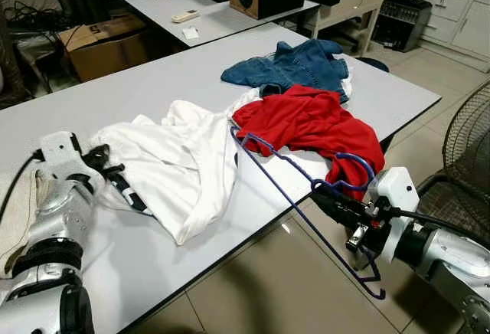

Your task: Hang hanger

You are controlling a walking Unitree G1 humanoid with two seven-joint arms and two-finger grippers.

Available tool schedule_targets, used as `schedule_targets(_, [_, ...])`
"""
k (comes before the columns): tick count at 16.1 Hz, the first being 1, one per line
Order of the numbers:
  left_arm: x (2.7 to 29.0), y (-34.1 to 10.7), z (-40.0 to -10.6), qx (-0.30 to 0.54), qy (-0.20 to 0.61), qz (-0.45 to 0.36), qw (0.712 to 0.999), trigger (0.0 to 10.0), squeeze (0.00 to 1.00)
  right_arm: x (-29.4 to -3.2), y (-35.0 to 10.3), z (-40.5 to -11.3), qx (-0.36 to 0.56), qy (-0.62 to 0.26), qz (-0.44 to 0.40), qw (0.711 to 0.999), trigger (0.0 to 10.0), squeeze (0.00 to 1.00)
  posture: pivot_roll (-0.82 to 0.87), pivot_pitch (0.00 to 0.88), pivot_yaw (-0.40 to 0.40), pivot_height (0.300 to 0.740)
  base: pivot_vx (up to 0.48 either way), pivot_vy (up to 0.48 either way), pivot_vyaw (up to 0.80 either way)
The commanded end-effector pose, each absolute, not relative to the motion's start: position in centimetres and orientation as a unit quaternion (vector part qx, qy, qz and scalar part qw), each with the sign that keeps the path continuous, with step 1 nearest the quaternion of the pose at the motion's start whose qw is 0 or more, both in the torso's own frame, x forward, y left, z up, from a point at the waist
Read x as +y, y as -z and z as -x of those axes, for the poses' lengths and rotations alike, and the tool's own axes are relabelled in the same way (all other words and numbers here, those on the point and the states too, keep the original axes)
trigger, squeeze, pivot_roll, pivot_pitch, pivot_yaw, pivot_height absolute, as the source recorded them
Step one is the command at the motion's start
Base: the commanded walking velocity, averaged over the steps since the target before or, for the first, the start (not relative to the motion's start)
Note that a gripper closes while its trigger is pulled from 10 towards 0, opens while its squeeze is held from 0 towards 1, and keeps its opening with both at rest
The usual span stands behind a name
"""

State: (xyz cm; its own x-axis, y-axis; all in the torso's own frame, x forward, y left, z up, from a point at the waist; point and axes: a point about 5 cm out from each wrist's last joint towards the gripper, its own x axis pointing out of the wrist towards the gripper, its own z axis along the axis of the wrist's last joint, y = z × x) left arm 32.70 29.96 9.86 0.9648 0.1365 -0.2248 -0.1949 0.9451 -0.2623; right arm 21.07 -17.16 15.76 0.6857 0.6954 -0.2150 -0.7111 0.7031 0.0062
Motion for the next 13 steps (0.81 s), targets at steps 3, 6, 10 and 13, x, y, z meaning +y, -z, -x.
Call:
schedule_targets(3, [29.8, -9.8, -32.9, 0.123, -0.075, 0.148, 0.978, 10.0, 1.00, -17.3, -16.0, -21.2, 0.097, -0.378, 0.041, 0.920, 10.0, 0.00, -0.04, 0.020, 0.093, 0.740, 0.000, 0.000, 0.00])
schedule_targets(6, [29.8, -9.9, -33.1, 0.129, -0.074, 0.125, 0.981, 10.0, 1.00, -17.3, -15.9, -21.3, 0.097, -0.378, 0.041, 0.920, 10.0, 0.00, -0.04, 0.019, 0.093, 0.740, 0.000, 0.000, 0.00])
schedule_targets(10, [30.6, -10.7, -33.2, 0.114, -0.108, 0.059, 0.986, 10.0, 1.00, -17.3, -15.9, -21.2, 0.097, -0.377, 0.041, 0.920, 10.0, 0.00, -0.04, 0.017, 0.098, 0.740, 0.000, 0.000, 0.00])
schedule_targets(13, [30.6, -11.2, -33.4, 0.100, -0.114, 0.058, 0.987, 10.0, 1.00, -17.3, -15.9, -21.2, 0.097, -0.375, 0.040, 0.921, 10.0, 0.00, -0.03, 0.016, 0.099, 0.740, 0.000, 0.000, 0.00])
